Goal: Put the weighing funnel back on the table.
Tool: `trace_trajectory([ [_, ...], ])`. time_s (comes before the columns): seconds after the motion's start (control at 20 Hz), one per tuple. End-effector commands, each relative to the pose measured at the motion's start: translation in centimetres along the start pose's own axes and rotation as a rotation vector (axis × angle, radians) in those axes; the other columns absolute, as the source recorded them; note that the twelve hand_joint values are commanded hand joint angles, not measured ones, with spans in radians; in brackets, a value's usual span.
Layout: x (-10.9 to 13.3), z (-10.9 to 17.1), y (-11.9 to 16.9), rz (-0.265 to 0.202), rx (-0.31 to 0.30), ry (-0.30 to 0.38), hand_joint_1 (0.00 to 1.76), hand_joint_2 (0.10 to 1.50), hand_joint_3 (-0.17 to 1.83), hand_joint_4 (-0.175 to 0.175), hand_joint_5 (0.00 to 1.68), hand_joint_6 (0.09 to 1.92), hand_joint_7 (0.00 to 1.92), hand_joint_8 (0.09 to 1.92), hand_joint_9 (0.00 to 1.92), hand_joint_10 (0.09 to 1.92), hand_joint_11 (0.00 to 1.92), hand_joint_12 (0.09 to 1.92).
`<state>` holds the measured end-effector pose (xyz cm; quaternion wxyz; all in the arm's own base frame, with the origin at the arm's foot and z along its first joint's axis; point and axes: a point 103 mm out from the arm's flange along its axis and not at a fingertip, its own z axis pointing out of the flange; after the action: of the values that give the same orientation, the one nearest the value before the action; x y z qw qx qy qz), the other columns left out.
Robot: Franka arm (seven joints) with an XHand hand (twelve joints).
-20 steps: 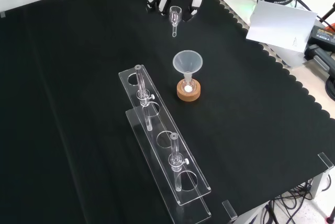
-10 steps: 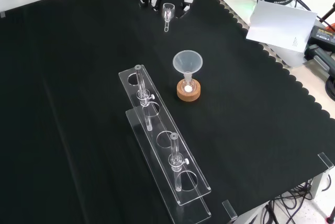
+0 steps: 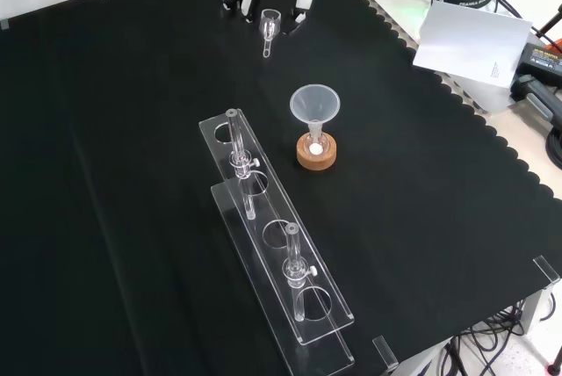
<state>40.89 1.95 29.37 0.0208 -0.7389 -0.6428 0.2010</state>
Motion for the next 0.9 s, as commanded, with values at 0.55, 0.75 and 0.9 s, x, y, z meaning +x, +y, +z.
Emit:
trace_trajectory([
  [0.55, -1.0, 3.4, 10.4, -0.044, 0.039, 0.024, 1.12, 0.70, 0.57, 0.175, 1.28, 0.63, 0.47, 0.69, 0.84, 0.40, 0.73, 1.08],
  [0.75, -1.1, 5.7, 12.7, -0.052, 0.025, 0.032, 1.12, 0.70, 0.57, 0.175, 1.28, 0.63, 0.47, 0.69, 0.84, 0.40, 0.73, 1.08],
  [0.9, -0.7, 6.8, 13.5, -0.064, 0.031, 0.032, 1.12, 0.70, 0.57, 0.175, 1.28, 0.63, 0.47, 0.69, 0.84, 0.40, 0.73, 1.09],
])
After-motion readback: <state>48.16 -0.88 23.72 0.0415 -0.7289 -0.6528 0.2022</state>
